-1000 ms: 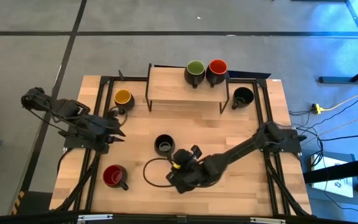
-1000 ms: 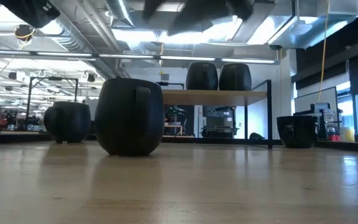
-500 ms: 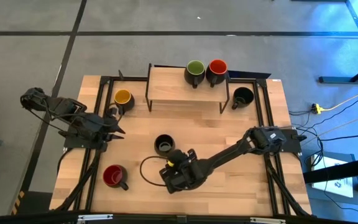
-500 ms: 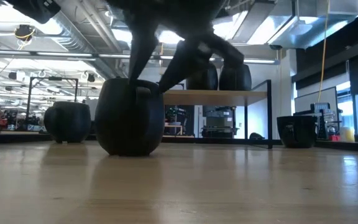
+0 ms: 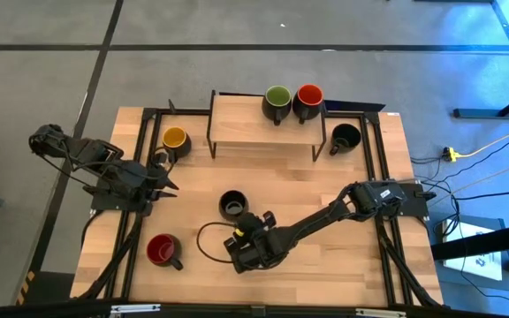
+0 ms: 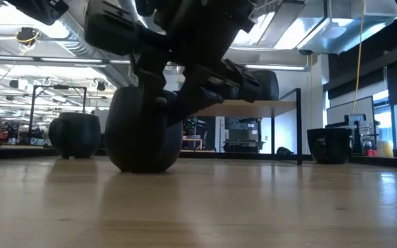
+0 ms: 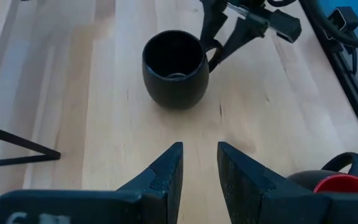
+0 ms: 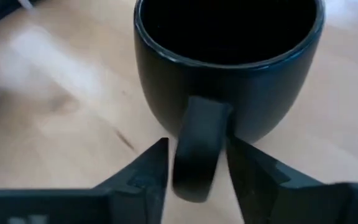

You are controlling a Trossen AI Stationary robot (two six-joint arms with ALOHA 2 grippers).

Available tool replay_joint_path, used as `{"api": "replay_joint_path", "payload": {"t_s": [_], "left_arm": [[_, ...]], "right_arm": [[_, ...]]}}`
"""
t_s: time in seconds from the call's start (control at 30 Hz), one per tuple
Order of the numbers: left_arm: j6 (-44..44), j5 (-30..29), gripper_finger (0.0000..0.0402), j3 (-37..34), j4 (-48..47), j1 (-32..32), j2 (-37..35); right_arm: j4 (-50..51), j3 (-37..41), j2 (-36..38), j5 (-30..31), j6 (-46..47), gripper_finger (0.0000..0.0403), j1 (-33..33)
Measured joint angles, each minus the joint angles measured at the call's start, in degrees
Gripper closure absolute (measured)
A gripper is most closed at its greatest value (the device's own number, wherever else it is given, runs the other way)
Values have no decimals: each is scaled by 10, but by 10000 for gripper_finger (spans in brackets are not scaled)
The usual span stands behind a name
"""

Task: Place coffee mugs
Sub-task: Put the bottom black mug on the shelf

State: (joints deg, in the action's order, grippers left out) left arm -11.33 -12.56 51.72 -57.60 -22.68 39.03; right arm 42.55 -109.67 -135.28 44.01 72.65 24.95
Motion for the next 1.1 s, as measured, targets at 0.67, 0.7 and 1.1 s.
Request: {"api": "replay_joint_path", "payload": {"t_s": [0.67, 0.7, 1.1], "left_arm": [[14, 2, 308, 0, 0, 0, 0], [14, 2, 308, 0, 0, 0, 0], [14, 12, 308, 0, 2, 0, 0]], "right_arm": [[-4, -27, 0, 54, -60, 356, -6], [-3, -31, 0, 58, -64, 356, -6], [151, -180, 0, 89, -59, 356, -14]]}}
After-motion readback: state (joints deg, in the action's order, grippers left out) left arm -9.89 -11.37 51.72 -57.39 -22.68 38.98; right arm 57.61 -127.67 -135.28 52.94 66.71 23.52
